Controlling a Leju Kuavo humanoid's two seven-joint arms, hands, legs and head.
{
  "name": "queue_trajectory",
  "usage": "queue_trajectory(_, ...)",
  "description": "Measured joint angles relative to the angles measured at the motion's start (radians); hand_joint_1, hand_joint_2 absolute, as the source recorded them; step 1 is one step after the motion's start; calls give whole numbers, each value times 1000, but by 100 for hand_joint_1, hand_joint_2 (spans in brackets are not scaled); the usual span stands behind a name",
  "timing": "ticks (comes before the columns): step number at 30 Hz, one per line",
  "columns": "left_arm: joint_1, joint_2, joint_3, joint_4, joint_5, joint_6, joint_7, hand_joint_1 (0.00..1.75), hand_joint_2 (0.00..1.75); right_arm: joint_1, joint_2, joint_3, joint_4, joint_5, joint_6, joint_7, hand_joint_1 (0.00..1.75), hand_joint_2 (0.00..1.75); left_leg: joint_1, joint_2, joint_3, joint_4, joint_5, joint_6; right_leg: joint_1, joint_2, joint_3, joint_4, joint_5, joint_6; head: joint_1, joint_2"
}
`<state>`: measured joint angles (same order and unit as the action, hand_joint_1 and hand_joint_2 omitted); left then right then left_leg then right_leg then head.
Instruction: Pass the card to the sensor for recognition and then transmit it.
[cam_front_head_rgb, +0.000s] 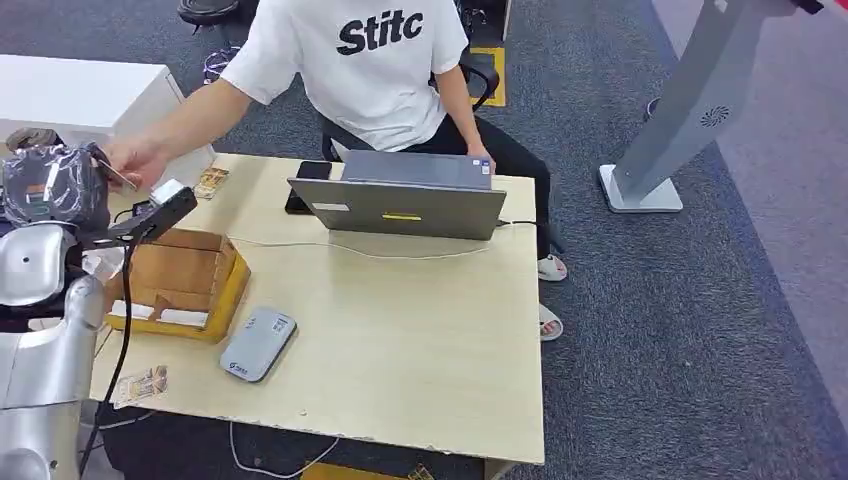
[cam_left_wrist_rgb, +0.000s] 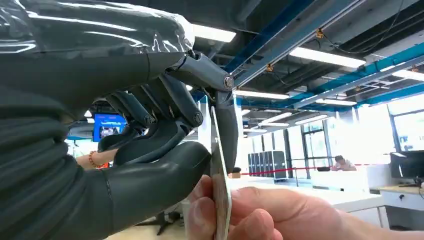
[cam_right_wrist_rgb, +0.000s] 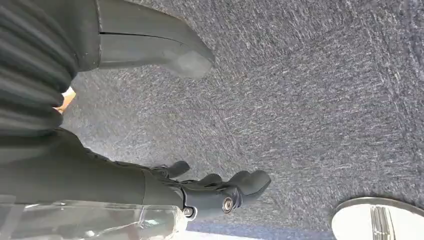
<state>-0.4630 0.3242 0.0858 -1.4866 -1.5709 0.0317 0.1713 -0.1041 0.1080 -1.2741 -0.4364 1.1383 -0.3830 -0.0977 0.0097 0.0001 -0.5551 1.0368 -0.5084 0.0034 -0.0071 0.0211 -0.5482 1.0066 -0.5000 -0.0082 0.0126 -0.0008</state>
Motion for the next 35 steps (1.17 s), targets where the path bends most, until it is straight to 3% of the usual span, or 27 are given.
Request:
queue_trajectory(2, 0, -3, -2, 0, 0, 0, 0, 175, 175, 0, 0, 0, 0, 0, 0, 0, 0, 175, 0, 0, 0, 0, 0, 0, 0, 0, 0, 0, 0, 0, 0, 0)
queue_trajectory(4, 0, -8, -2, 0, 0, 0, 0, 0, 175, 0, -1, 0, 1, 0, 1, 0, 0, 175, 0, 0, 0, 0, 0, 0, 0, 0, 0, 0, 0, 0, 0, 0)
queue_trajectory(13, 4, -32, -2, -10, 0, 37, 55, 0, 175, 0, -2, 0, 7, 15, 2, 2, 0, 175, 0, 0, 0, 0, 0, 0, 0, 0, 0, 0, 0, 0, 0, 0)
queue_trajectory(20, 27, -60, 6, -50, 0, 79, 49, 0, 175, 0, -2, 0, 9, 15, 4, 4, 0, 175, 0, 0, 0, 0, 0, 0, 0, 0, 0, 0, 0, 0, 0, 0)
queue_trajectory(27, 51, -138, 81, -104, 0, 113, -51, 0, 175, 0, -2, 0, 10, 15, 5, 4, 0, 175, 0, 0, 0, 0, 0, 0, 0, 0, 0, 0, 0, 0, 0, 0)
queue_trajectory(30, 71, -192, 131, -145, 27, 148, -123, 0, 175, 1, -2, 0, 11, 14, 8, 0, 0, 175, 0, 0, -1, 0, 0, 0, 0, -1, 1, 0, 0, 0, 0, 0)
queue_trajectory(32, 99, -230, 168, -184, 96, 175, -190, 0, 175, 1, -2, 0, 11, 10, 7, 1, 0, 175, 0, 0, -1, 0, 0, 0, 0, 0, 1, 0, 0, 0, 0, 0)
queue_trajectory(35, 183, -300, 231, -287, 285, 212, -308, 0, 175, 6, -1, 0, 11, -7, 6, 19, 0, 175, 0, 1, -1, 0, -1, 1, 0, 1, 0, 0, 0, 0, 0, 0)
